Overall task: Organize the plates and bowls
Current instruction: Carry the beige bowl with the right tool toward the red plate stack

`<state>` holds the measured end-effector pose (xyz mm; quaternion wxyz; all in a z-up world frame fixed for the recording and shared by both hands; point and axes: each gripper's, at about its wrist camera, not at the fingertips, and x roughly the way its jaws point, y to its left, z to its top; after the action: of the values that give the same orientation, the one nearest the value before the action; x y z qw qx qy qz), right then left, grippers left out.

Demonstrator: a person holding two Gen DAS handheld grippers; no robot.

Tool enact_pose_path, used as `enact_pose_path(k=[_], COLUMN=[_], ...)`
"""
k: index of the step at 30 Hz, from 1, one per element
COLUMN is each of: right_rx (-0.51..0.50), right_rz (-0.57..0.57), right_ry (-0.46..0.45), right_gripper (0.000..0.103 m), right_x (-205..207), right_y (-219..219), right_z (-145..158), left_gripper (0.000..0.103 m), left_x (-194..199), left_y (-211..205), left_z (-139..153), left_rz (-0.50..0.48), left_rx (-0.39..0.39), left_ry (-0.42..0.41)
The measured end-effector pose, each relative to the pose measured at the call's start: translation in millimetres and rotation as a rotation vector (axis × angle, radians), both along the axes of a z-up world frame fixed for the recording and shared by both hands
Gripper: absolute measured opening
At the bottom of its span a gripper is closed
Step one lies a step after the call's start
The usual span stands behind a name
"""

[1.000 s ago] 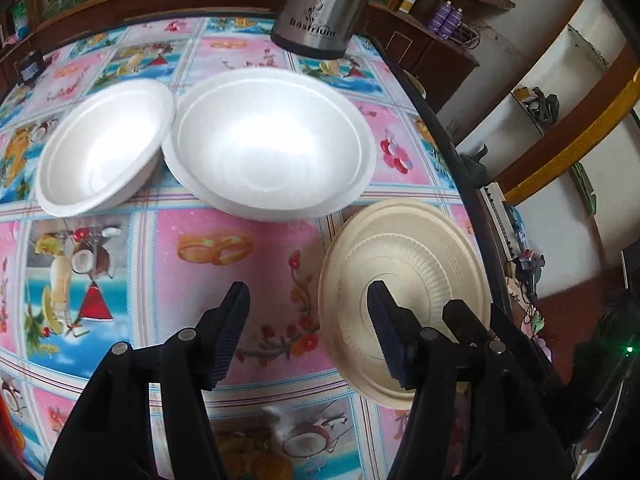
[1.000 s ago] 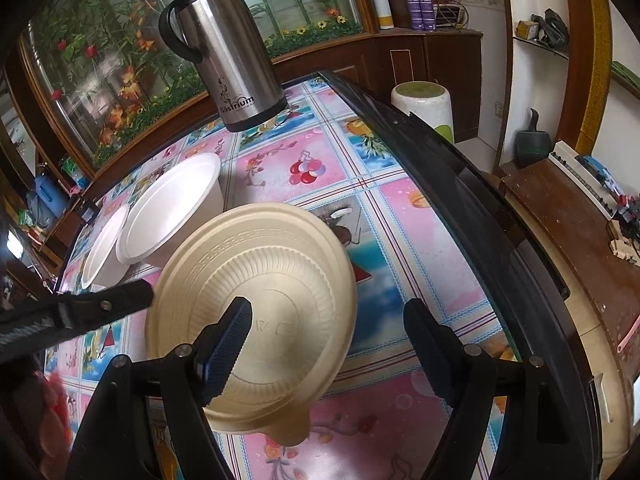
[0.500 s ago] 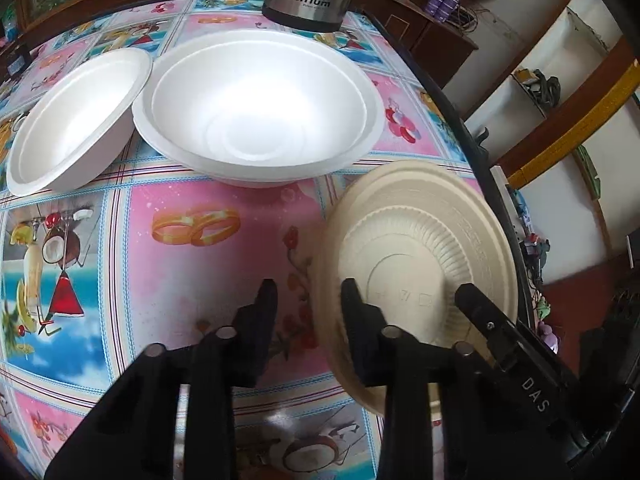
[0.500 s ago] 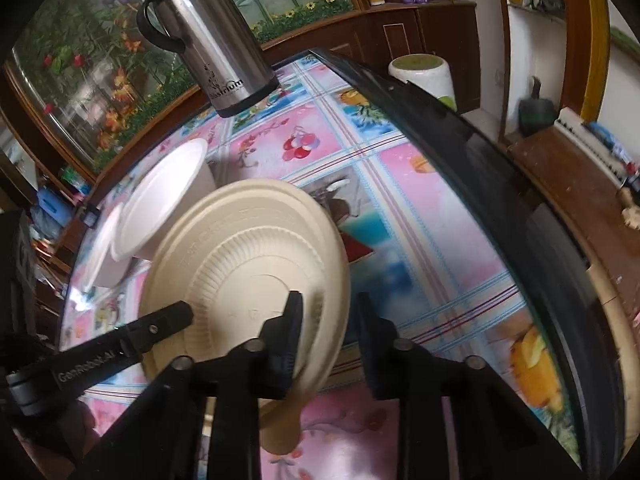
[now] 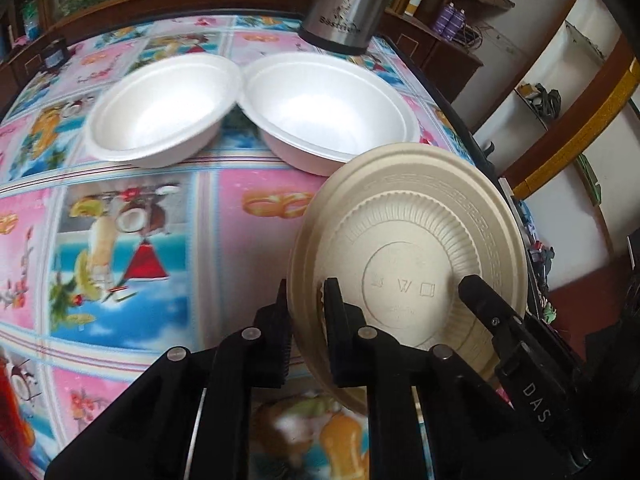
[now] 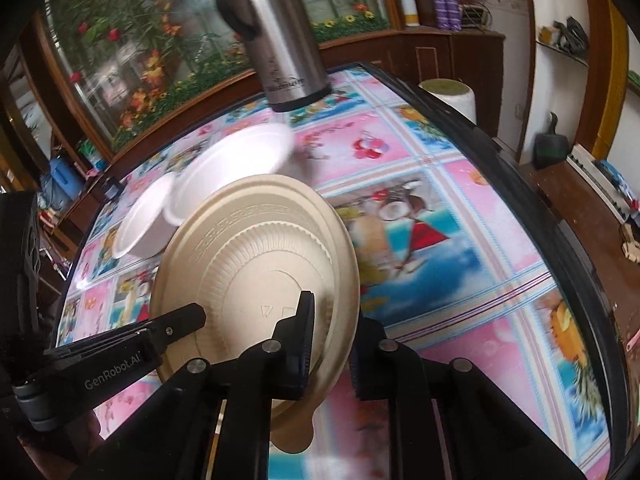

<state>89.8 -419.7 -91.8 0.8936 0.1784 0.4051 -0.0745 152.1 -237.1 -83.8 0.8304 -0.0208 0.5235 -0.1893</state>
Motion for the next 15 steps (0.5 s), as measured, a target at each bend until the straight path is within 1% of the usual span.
enact_pose_path(k=[6, 15], right_rx=[-0.038, -0.072], right_rz=[0.047, 0.130], right_ry=[-0.038, -0.092], right_gripper=[0.015, 0.015], right_x=[-7, -16], right_y=[36, 96], right_z=[19, 46], left_gripper=[0.012, 0.012], left_x=[-10, -32], left_y=[33, 92], left_z=[16, 42], left_rz=[0.047, 0.119], left_rx=[-0.025, -0.029], left_ry=[-0.039, -0.121])
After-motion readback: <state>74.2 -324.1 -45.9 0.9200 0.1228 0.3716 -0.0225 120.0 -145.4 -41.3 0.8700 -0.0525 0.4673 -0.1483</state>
